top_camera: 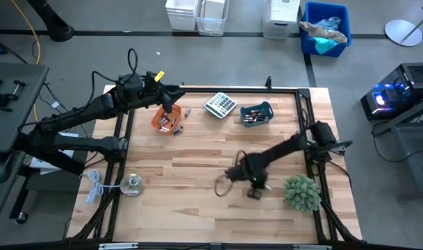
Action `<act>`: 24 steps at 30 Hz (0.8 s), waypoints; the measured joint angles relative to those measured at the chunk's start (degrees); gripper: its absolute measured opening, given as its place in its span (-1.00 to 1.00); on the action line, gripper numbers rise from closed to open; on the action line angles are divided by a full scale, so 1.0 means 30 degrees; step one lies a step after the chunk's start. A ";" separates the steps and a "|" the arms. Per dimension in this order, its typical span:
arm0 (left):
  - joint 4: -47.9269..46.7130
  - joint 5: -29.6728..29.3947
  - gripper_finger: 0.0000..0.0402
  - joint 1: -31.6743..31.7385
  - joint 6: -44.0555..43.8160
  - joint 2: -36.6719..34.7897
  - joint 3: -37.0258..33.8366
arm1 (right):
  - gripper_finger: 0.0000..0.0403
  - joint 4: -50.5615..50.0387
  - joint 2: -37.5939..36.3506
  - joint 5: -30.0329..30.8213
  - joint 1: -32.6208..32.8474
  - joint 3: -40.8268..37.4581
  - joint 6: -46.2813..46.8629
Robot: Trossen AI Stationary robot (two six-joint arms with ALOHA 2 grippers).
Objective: Sort batteries
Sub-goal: Put the silver battery into the orange bin
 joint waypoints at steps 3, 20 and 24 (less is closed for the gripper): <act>0.0001 -0.0006 0.09 0.0004 0.0127 0.0000 0.0000 | -0.82 0.0151 -0.0073 0.3293 -0.1402 0.1724 -0.1814; 0.4270 0.5173 0.09 -0.0231 -0.2324 -0.0267 0.0007 | -0.82 1.7593 0.1916 0.3775 -1.0597 0.9388 -0.2268; 0.5390 0.6384 0.09 -0.0710 -0.2390 -0.0840 0.0000 | -0.82 1.8300 0.4473 0.2593 -1.0581 1.2485 -0.1224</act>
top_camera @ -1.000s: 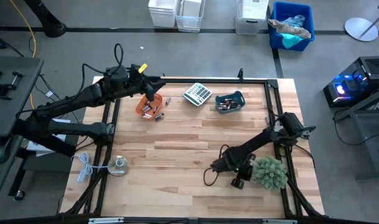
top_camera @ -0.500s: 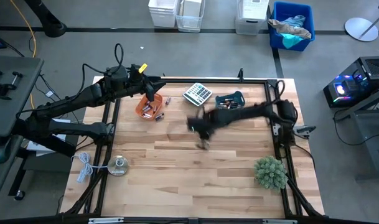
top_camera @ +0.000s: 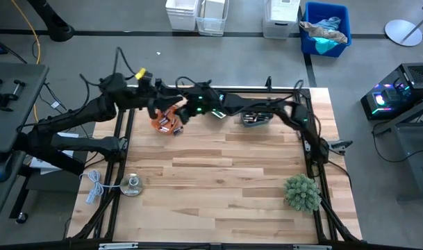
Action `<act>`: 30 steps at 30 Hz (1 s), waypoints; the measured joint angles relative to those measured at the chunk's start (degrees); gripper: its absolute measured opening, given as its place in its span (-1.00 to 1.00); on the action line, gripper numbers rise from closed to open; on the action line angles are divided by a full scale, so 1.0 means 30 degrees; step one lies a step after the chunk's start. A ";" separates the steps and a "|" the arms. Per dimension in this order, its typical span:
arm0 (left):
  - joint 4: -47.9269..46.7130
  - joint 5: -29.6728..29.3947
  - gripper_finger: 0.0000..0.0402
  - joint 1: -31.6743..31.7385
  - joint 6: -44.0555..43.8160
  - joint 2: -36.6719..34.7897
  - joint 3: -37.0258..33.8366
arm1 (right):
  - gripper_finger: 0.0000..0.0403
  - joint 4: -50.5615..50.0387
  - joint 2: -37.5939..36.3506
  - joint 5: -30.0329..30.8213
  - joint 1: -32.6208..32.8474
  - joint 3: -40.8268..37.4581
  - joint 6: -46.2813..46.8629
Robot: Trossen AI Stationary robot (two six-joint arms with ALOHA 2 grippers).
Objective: Sort batteries
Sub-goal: Put the silver battery into the orange bin, then put the right silver battery into the orange bin
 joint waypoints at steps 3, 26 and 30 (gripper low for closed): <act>0.0365 -0.0576 0.09 0.0013 -0.0490 -0.0814 -0.0015 | -0.82 0.0112 0.2169 -0.0039 0.0188 0.2918 0.0406; 0.1417 -0.3403 0.09 0.0060 -0.0780 -0.3051 0.0058 | -0.35 -0.5165 0.7183 0.3607 -0.0244 0.9161 0.2187; 0.1190 -0.3422 0.09 0.0046 -0.0819 -0.2915 0.0012 | -0.20 -0.5354 0.6927 0.2906 -0.0683 0.9899 0.1769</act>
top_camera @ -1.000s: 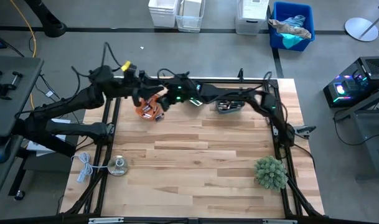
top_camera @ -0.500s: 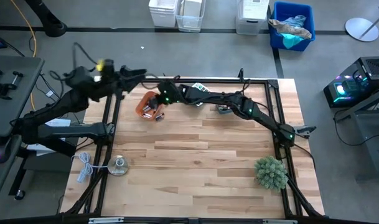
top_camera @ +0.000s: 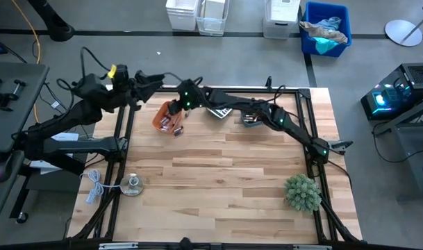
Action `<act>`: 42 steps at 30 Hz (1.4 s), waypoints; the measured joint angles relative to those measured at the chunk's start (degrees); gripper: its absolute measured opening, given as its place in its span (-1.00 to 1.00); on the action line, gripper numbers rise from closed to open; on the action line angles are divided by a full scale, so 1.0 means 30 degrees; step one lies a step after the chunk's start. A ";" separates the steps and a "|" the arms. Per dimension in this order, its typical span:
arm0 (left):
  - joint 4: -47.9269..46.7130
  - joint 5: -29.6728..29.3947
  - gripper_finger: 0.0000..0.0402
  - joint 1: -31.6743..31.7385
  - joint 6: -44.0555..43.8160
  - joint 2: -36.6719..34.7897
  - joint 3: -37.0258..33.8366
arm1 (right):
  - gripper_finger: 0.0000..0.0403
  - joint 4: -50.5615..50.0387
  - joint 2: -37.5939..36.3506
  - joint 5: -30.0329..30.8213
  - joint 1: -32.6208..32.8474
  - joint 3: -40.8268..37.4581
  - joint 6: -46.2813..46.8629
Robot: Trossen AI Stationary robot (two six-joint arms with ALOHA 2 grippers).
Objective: Sort batteries
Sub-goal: Put the right silver battery into the orange bin
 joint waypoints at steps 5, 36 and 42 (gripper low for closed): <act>0.0103 0.0342 0.09 0.0011 0.0215 -0.0092 0.0010 | -0.10 -0.1502 -0.0984 -0.1860 -0.1005 -0.0097 -0.1631; 0.0458 0.0776 0.09 0.0015 0.1726 0.3372 -0.0012 | -0.09 -1.6223 -2.2962 0.4807 -0.4909 -2.8318 0.2618; 0.1025 0.0800 0.09 0.0015 0.1365 0.3636 -0.0012 | -0.09 -1.6308 -2.0567 0.5762 -0.6458 -2.9582 0.2308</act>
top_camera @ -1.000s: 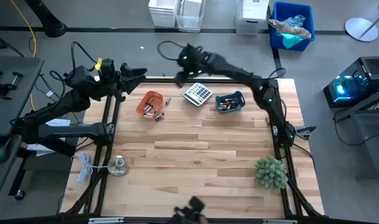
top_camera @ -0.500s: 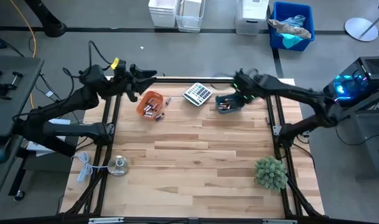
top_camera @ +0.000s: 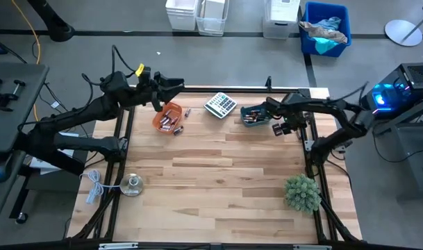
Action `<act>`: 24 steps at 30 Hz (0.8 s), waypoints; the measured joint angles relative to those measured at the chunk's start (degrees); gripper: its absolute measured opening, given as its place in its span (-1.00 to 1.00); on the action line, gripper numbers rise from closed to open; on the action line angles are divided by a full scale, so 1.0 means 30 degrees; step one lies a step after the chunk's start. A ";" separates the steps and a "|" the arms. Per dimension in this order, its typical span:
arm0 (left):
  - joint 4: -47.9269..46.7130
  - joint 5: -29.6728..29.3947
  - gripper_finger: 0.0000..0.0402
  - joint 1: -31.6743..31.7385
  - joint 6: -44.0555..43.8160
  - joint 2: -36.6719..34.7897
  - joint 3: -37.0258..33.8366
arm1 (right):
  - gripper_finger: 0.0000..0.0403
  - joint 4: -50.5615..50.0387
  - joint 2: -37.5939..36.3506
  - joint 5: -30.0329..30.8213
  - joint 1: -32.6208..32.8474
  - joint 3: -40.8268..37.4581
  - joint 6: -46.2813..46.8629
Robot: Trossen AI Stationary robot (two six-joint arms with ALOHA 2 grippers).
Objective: Sort batteries
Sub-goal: Put the right silver battery into the orange bin
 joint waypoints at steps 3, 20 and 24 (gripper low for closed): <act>0.0004 0.0013 0.09 0.0000 -0.0014 -0.0077 0.0000 | -0.09 -0.0003 0.0992 0.0354 -0.0723 -0.0593 -0.0542; -0.0004 -0.0037 0.09 0.0007 -0.0007 -0.0093 0.0000 | -0.09 0.3327 0.2127 -0.1569 -0.2564 -0.1957 -0.8246; 0.0004 -0.0045 0.09 0.0007 -0.0007 -0.0093 0.0000 | -0.09 0.3440 0.2120 -0.2925 -0.3291 -0.1931 -0.9098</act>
